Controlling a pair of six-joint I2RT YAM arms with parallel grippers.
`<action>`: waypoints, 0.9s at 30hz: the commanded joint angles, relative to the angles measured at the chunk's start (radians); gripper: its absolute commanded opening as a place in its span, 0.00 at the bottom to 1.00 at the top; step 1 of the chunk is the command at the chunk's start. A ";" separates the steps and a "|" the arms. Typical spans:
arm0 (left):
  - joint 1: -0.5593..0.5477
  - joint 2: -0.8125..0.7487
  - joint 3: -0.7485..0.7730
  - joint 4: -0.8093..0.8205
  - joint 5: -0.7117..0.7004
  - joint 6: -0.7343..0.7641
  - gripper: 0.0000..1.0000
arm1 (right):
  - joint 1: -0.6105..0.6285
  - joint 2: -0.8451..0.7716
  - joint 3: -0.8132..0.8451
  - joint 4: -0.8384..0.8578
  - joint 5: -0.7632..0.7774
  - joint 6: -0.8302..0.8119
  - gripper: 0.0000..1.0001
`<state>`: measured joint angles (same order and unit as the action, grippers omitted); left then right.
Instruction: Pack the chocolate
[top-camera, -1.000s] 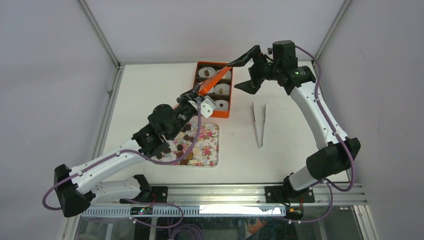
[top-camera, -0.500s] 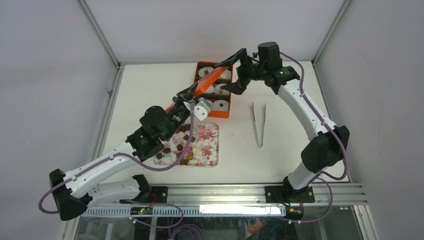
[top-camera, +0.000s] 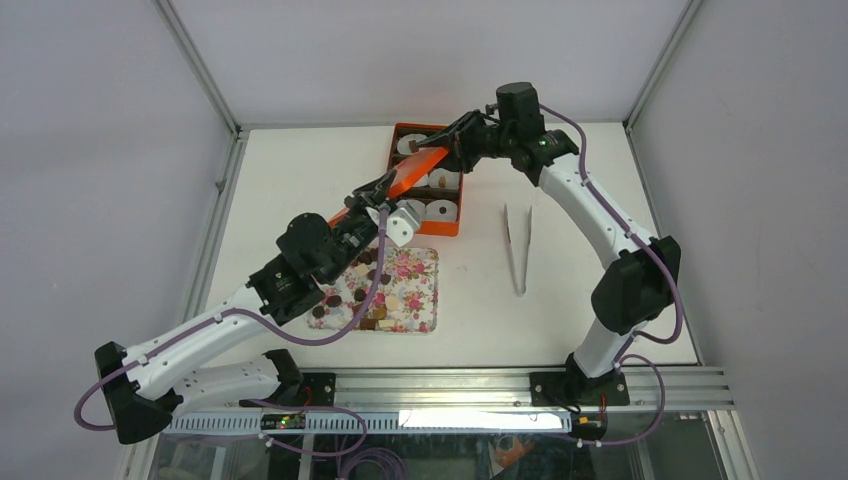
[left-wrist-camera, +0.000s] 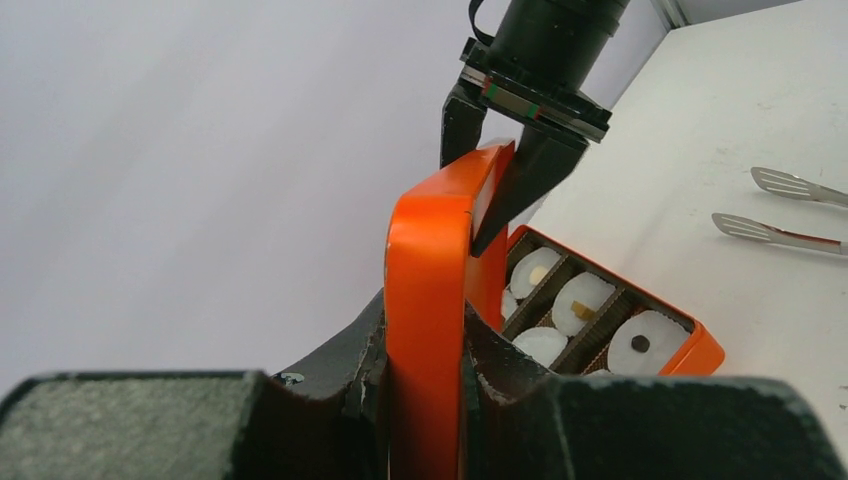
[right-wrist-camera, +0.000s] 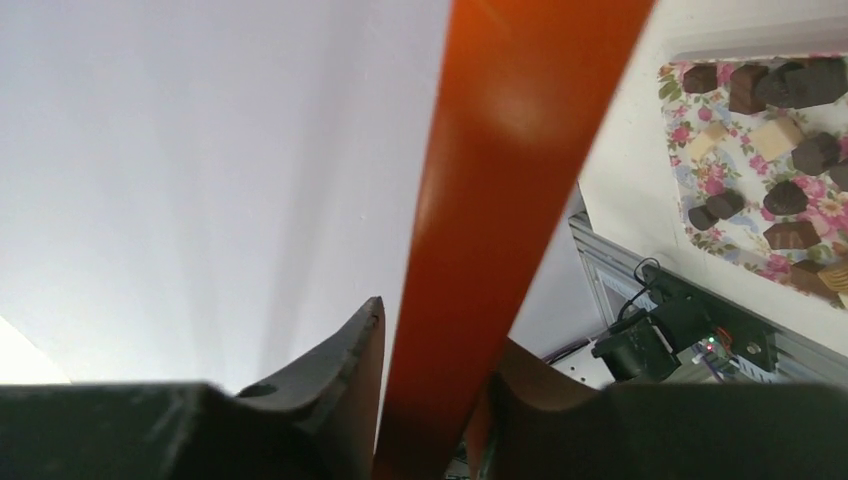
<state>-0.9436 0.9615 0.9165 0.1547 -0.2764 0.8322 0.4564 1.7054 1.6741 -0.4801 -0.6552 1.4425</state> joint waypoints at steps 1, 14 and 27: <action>-0.009 -0.033 0.013 0.109 0.034 0.020 0.00 | 0.006 -0.002 0.049 0.053 -0.029 0.012 0.27; -0.010 -0.102 0.071 -0.189 0.062 -0.187 0.99 | -0.046 -0.015 0.174 -0.046 0.078 -0.159 0.00; 0.046 -0.165 0.229 -0.681 0.014 -0.646 0.99 | -0.147 0.078 0.419 -0.147 0.006 -0.647 0.00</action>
<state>-0.9508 0.7677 1.0740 -0.4046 -0.1791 0.3580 0.2974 1.7451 2.0121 -0.6559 -0.5388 0.9962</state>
